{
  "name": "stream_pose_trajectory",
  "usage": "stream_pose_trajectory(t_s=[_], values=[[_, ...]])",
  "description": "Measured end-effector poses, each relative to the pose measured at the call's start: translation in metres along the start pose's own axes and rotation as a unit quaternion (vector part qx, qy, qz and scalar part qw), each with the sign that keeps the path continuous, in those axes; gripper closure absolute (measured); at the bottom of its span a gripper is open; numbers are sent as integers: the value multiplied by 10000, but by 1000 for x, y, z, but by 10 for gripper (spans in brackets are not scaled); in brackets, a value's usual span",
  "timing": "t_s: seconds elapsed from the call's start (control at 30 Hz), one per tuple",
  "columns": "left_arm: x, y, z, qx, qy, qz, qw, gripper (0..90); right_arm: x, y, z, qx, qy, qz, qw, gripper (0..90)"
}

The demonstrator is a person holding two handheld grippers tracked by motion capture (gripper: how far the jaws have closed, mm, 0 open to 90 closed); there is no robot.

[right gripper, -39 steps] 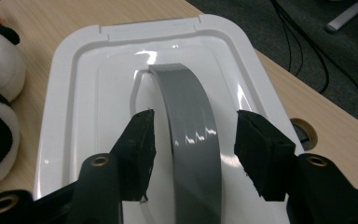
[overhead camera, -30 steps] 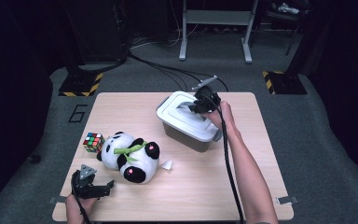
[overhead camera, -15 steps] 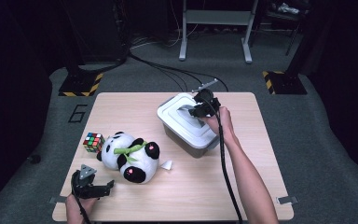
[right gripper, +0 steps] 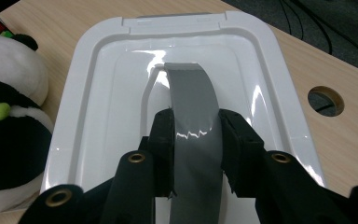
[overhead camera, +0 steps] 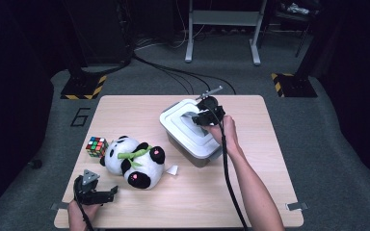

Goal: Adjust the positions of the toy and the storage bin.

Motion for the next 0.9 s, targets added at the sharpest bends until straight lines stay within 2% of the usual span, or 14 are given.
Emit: stream_pose_trajectory(t_s=[0.13, 0.17, 0.3, 0.43, 0.53, 0.63, 0.77, 0.9], values=[[0, 0, 0, 0, 1, 0, 10000, 2, -1, -8, -2, -83, -14, 96, 9999, 671], [-1, 1, 0, 85, 65, 26, 9999, 2, -1, -10, -3, -64, -7, 92, 9999, 671], [-1, 1, 0, 79, 63, 22, 9999, 1, -3, -18, -3, -124, -24, 164, 9998, 671], [-1, 1, 1, 89, 69, 26, 9999, 1, -5, -25, -5, -127, 32, 146, 9998, 671], [-1, 1, 0, 75, 59, 22, 10000, 1, -6, -27, -5, -169, 46, 149, 9997, 672], [-1, 1, 1, 67, 57, 25, 10000, 1, -6, -29, -5, -93, 46, 94, 9999, 672], [-1, 1, 1, 72, 66, 30, 9999, 2, -6, -28, -6, -177, 86, 143, 9997, 672], [-1, 1, 1, 78, 67, 30, 9999, 2, -6, -29, -6, -123, 106, 96, 9998, 671]])
Point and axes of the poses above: each handheld gripper's, and its own axes: x roughly backward along the jaws, z roughly out of its top, y roughly to its right, the point moved 3 cm from there along -x, roughly forward along the jaws, and after that the axes turned 14 degrees about -x, right-handed, at the moved point
